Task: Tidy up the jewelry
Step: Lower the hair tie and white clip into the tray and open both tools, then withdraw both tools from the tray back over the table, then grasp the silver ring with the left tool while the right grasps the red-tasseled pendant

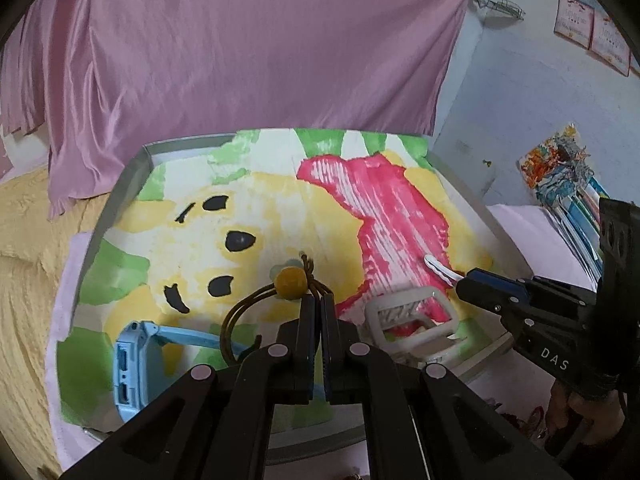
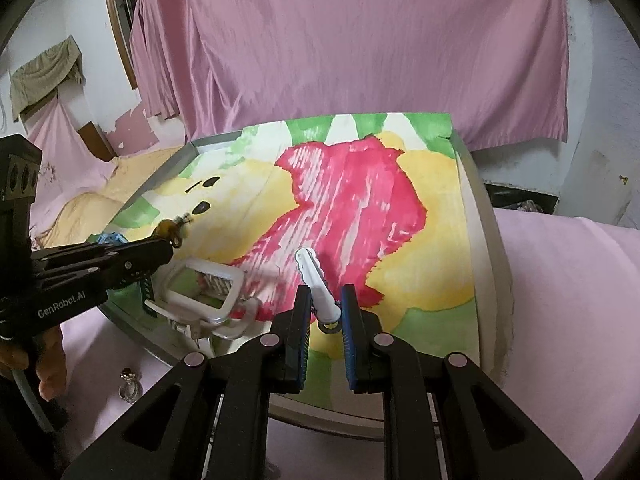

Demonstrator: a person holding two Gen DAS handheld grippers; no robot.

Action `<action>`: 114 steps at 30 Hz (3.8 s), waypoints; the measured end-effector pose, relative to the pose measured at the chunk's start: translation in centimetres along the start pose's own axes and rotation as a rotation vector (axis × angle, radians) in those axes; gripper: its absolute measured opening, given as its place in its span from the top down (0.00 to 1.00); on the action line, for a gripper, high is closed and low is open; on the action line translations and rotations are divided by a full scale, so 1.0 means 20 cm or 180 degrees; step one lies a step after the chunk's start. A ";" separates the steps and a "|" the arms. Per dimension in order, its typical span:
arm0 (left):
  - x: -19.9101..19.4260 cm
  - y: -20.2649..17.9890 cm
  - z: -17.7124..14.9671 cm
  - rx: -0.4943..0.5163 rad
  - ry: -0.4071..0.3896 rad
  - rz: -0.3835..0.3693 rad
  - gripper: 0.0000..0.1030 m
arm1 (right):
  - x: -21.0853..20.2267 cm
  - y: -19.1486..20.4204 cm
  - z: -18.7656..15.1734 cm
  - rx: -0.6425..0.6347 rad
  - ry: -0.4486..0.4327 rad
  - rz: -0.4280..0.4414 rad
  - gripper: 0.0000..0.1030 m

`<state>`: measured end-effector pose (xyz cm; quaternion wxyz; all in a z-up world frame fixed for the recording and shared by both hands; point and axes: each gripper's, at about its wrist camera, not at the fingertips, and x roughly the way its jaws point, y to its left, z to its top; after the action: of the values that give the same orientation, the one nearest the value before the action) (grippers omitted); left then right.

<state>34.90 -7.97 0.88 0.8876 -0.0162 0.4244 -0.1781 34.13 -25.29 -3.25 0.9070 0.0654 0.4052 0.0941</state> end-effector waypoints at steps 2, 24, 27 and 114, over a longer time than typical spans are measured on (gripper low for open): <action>0.01 0.00 -0.01 0.0017 0.0010 -0.0019 0.97 | 0.01 0.00 0.00 0.0016 0.0021 0.0027 0.87; -0.15 -0.03 -0.08 0.0027 -0.0233 0.0136 0.95 | -0.25 0.00 -0.09 0.0114 -0.0505 -0.0023 0.49; -0.18 -0.03 -0.10 0.0018 -0.0277 0.0140 0.92 | -0.27 0.00 -0.11 0.0122 -0.0543 -0.0015 0.49; -0.34 -0.13 -0.58 -0.0274 -0.0264 0.0128 0.38 | -0.57 0.04 -0.80 0.0334 -0.0635 -0.0382 0.73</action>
<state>21.31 -6.78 -1.01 0.9063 -0.0533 0.3948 -0.1410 14.54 -26.36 -5.48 0.9422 0.0974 0.3205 0.0114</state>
